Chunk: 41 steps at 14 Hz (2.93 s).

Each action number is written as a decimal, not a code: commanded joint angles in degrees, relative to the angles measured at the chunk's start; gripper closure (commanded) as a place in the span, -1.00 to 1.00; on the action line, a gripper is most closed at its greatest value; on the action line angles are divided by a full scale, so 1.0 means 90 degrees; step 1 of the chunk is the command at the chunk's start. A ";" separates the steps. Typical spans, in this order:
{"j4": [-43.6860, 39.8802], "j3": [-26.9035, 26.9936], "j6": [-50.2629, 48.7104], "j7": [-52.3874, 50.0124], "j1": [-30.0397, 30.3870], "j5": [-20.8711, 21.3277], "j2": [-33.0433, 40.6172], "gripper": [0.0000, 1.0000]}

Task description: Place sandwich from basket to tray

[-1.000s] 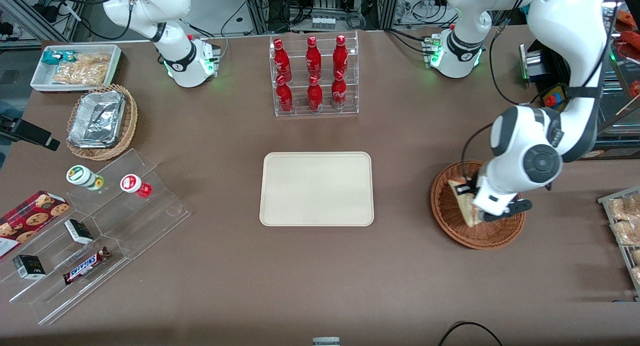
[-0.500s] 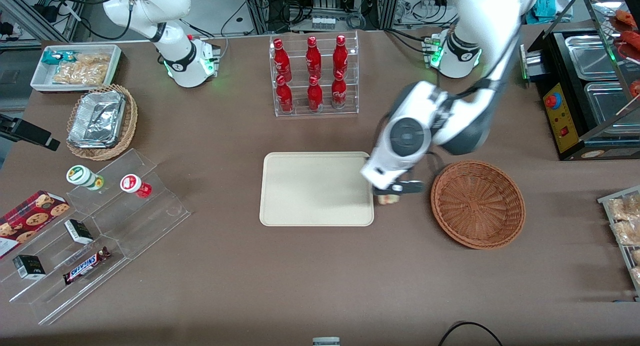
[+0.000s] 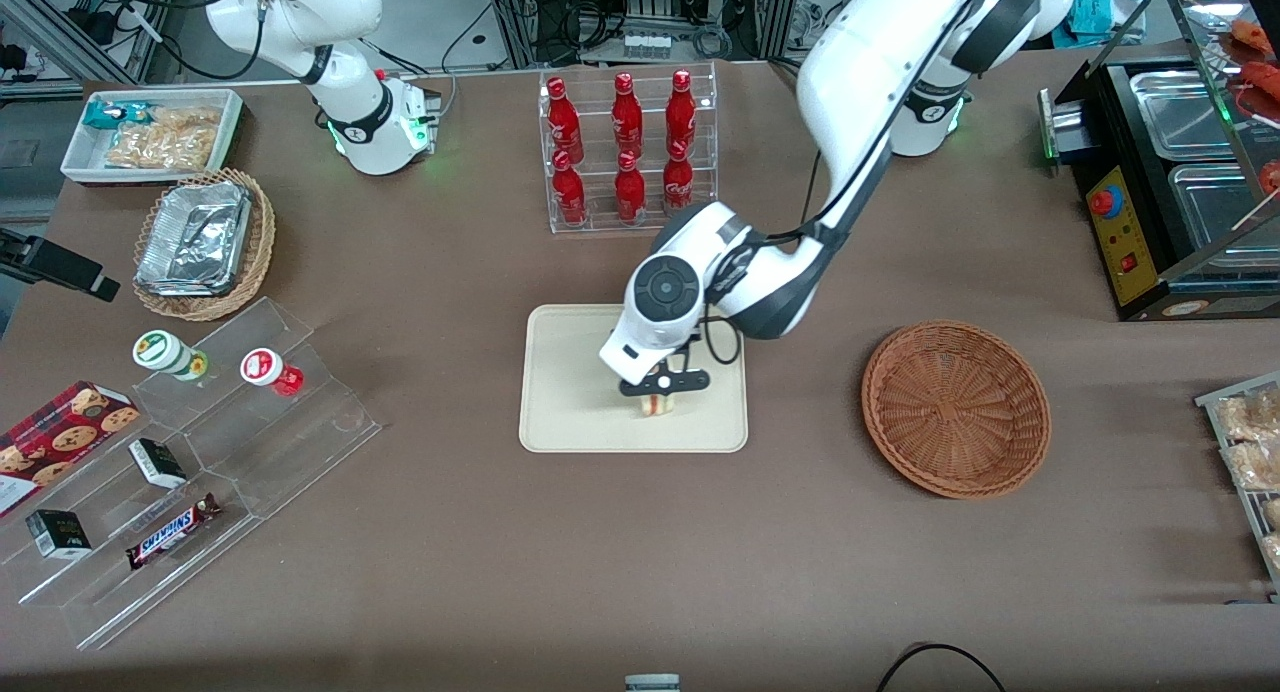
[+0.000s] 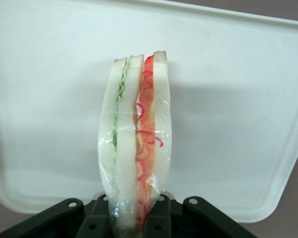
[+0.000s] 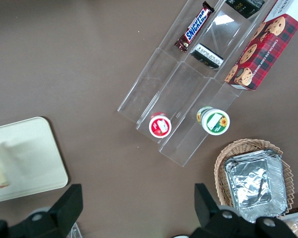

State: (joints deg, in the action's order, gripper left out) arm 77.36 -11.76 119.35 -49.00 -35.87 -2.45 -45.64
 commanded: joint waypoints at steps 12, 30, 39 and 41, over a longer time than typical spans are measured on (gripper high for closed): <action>-0.0267 0.0135 -0.2164 0.0062 0.0760 0.0986 0.1718 -1.00; 0.1088 -0.1213 -0.5283 0.3872 0.4601 0.0702 0.5216 -1.00; 0.0965 -0.0950 -0.5185 0.3520 0.4708 0.0624 0.5247 -1.00; 0.0858 -0.0726 -0.5243 0.3559 0.4708 0.0342 0.5247 -1.00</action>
State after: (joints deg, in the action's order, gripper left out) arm 85.30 -19.75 72.16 -16.57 5.85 3.02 0.18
